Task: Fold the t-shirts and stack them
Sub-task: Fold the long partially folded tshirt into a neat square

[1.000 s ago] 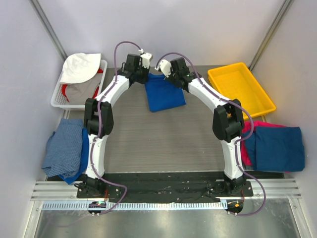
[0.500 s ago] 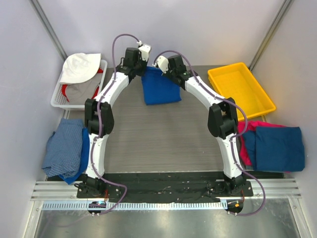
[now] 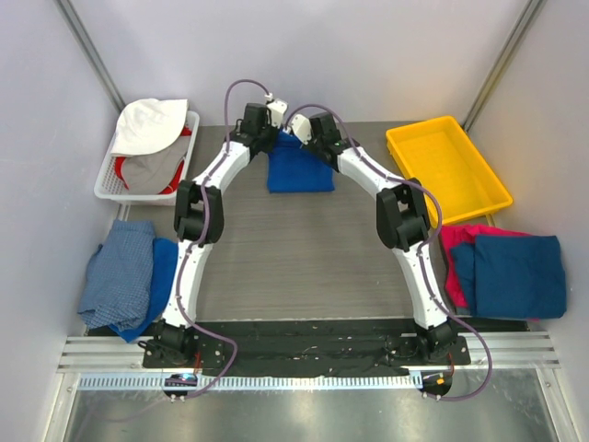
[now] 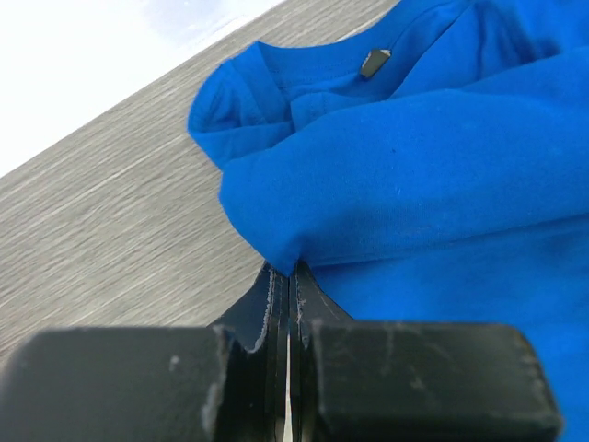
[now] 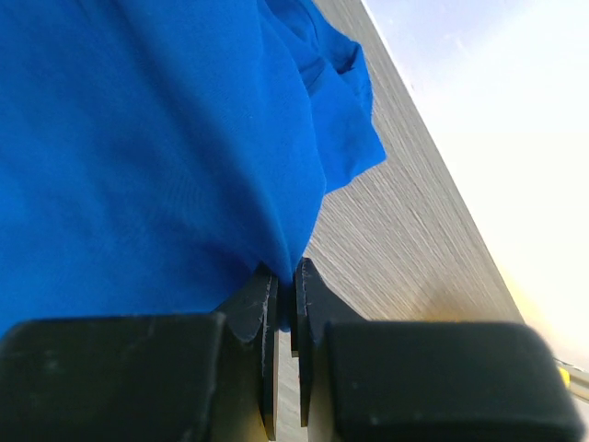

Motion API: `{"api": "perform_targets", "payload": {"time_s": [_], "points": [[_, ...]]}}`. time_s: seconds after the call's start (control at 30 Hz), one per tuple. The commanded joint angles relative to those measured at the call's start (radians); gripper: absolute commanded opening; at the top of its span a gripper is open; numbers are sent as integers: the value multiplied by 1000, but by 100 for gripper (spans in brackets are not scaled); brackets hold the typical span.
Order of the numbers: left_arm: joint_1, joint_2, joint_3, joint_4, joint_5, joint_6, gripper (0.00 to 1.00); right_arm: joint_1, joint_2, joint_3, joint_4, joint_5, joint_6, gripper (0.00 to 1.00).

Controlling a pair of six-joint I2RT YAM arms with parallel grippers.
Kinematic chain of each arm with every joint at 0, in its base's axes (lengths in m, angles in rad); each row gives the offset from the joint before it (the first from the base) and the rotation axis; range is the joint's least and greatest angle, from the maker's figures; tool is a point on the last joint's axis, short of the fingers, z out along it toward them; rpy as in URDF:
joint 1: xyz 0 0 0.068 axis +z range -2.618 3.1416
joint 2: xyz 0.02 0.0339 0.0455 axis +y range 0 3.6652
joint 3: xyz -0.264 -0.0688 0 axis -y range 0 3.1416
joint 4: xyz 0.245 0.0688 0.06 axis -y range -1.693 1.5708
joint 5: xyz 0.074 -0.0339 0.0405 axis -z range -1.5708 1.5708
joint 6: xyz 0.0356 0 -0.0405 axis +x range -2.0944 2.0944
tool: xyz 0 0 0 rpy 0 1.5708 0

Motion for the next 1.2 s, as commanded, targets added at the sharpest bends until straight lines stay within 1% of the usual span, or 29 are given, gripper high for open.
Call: {"api": "perform_targets", "payload": {"time_s": [0.0, 0.07, 0.1, 0.13, 0.2, 0.23, 0.3, 0.33, 0.43, 0.5, 0.53, 0.6, 0.7, 0.87, 1.03, 1.1, 1.17], "points": [[28, 31, 68, 86, -77, 43, 0, -41, 22, 76, 40, 83, -25, 1], [25, 66, 98, 86, -84, 39, 0, -40, 47, 88, 52, 90, -31, 1], [19, 77, 106, 86, -84, 41, 3, -40, 53, 90, 59, 102, -34, 1], [15, 86, 112, 86, -91, 44, 11, -40, 57, 88, 66, 106, -35, 1], [7, 102, 114, 100, -113, 47, 20, -40, 73, 82, 95, 128, -41, 3], [5, 105, 114, 103, -117, 49, 22, -41, 77, 79, 106, 135, -43, 7], [-4, 112, 117, 112, -143, 49, 24, -42, 94, 79, 140, 156, -51, 11], [-4, 114, 117, 116, -151, 49, 34, -42, 100, 79, 152, 173, -54, 18], [-8, 114, 119, 135, -185, 49, 49, -42, 107, 82, 177, 188, -57, 27], [-10, 111, 123, 146, -209, 50, 56, -41, 107, 82, 198, 199, -55, 31], [-10, 109, 125, 147, -212, 49, 61, -42, 107, 87, 203, 202, -58, 36], [-13, 99, 128, 149, -223, 47, 67, -40, 104, 90, 210, 207, -54, 40], [-16, 88, 125, 150, -232, 50, 69, -40, 96, 97, 218, 216, -51, 44], [-19, 59, 125, 152, -243, 49, 71, -42, 88, 114, 229, 230, -42, 47], [-24, 25, 139, 161, -265, 52, 78, -40, 84, 125, 243, 254, -38, 48], [-25, 13, 145, 170, -271, 55, 83, -42, 80, 117, 253, 267, -35, 48], [-27, 4, 171, 173, -286, 58, 86, -41, 71, 114, 255, 276, -34, 48]]}}
